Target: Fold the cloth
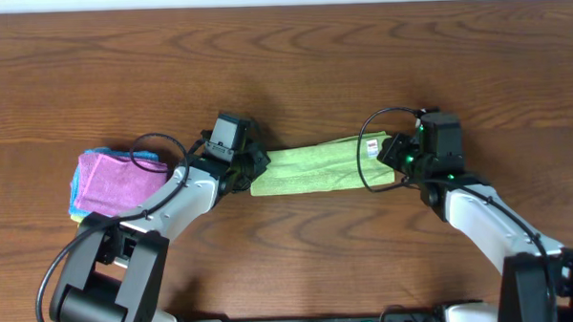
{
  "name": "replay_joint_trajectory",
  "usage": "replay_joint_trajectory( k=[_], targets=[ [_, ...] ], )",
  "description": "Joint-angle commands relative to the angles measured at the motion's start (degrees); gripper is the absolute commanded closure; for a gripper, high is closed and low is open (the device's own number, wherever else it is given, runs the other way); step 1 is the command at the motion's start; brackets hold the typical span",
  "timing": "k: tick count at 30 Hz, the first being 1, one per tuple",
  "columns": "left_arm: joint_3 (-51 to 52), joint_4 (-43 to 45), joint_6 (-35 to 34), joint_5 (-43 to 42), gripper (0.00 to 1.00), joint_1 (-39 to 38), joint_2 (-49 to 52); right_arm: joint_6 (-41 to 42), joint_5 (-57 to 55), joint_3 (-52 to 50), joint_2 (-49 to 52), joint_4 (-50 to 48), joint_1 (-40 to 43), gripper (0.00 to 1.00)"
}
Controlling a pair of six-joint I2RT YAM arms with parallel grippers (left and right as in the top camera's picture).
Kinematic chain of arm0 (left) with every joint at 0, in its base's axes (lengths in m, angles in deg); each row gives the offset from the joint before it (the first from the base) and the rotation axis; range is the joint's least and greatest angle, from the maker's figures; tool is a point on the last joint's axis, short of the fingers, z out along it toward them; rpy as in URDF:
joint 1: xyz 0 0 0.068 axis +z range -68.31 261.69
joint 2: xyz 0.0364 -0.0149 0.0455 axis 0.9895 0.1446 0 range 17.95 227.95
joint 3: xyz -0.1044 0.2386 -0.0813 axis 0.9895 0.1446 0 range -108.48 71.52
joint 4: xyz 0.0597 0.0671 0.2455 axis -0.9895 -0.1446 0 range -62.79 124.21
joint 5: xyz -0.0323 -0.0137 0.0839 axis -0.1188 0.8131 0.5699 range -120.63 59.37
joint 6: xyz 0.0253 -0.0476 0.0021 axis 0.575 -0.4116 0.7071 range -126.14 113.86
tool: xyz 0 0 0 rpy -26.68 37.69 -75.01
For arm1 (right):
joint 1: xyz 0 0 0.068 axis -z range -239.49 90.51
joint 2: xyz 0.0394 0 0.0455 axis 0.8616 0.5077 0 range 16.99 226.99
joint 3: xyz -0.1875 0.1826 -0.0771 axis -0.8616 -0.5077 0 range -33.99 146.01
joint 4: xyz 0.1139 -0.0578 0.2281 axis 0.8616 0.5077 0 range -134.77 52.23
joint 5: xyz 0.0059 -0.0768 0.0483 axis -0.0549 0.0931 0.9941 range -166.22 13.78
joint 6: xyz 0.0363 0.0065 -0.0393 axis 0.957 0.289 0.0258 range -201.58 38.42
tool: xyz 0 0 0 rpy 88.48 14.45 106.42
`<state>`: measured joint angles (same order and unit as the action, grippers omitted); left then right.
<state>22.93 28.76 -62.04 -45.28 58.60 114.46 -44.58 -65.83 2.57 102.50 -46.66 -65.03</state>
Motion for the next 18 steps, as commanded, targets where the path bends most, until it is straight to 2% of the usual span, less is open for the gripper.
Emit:
replay_joint_trajectory(
  k=[1, 18],
  targets=[
    [-1.03, 0.0, 1.73, 3.76, 0.94, 0.31, 0.72, -1.07, -3.28, -0.13, 2.03, -1.16, -0.17, 0.99],
    [-1.03, 1.97, 3.23, 8.72, 0.94, 0.31, 2.82, -3.69, -7.15, -0.13, 5.75, -6.84, -2.12, 0.98]
  ],
)
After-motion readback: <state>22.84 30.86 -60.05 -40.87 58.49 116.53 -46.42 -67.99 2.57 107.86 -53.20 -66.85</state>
